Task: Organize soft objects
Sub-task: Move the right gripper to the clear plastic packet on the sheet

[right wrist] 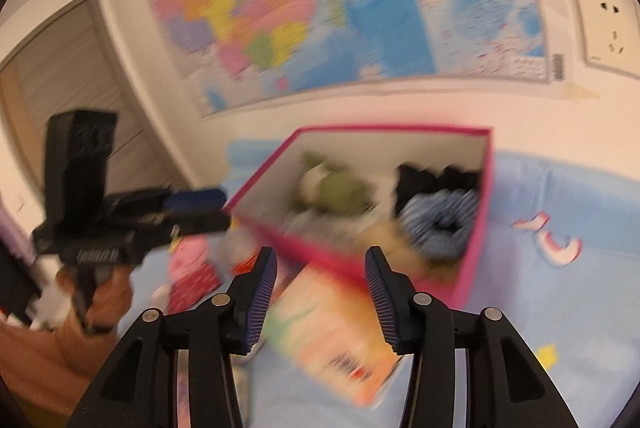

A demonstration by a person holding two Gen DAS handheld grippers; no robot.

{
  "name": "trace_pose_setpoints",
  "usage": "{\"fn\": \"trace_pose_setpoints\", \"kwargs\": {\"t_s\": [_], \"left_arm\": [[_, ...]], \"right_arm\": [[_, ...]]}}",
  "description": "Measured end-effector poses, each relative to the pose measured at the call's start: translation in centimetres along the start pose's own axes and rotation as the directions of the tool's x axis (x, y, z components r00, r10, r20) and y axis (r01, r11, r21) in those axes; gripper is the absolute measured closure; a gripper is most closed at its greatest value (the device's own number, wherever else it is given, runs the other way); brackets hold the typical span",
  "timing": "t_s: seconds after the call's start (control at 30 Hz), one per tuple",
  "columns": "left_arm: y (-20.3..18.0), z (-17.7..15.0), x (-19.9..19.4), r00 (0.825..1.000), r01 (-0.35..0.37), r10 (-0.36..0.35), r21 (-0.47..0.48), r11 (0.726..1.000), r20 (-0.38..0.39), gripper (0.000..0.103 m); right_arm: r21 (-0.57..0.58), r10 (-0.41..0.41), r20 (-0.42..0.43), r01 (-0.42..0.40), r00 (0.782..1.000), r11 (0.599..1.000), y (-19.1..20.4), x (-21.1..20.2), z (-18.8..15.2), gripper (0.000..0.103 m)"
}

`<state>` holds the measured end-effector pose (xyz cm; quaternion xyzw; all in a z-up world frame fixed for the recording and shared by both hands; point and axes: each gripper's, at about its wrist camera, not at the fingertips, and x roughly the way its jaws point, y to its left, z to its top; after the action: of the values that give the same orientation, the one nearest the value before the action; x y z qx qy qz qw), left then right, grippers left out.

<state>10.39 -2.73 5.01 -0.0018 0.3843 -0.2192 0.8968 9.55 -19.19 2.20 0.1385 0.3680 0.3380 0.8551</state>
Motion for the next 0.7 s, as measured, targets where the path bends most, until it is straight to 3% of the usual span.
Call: {"fn": "trace_pose_setpoints", "kwargs": {"t_s": [0.17,0.4,0.7], "left_arm": [[1.3,-3.5,-1.3,0.999,-0.038,0.038,-0.007,0.999,-0.028,0.044],[3.3,-7.7,-0.5,0.991,-0.084,0.077,-0.062,0.994,-0.112,0.044],[4.0,-11.9,-0.5,0.983,-0.052,0.03,-0.115,0.992,-0.183,0.045]], "right_arm": [[-0.007,0.086,-0.076,-0.087,0.993,0.996,3.0,0.3,-4.0,0.053],[0.02,0.132,-0.184,-0.13,0.974,0.991,5.1,3.5,-7.7,0.053],[0.073,0.179,-0.249,-0.166,0.952,0.983,6.0,5.6,-10.3,0.053]]}}
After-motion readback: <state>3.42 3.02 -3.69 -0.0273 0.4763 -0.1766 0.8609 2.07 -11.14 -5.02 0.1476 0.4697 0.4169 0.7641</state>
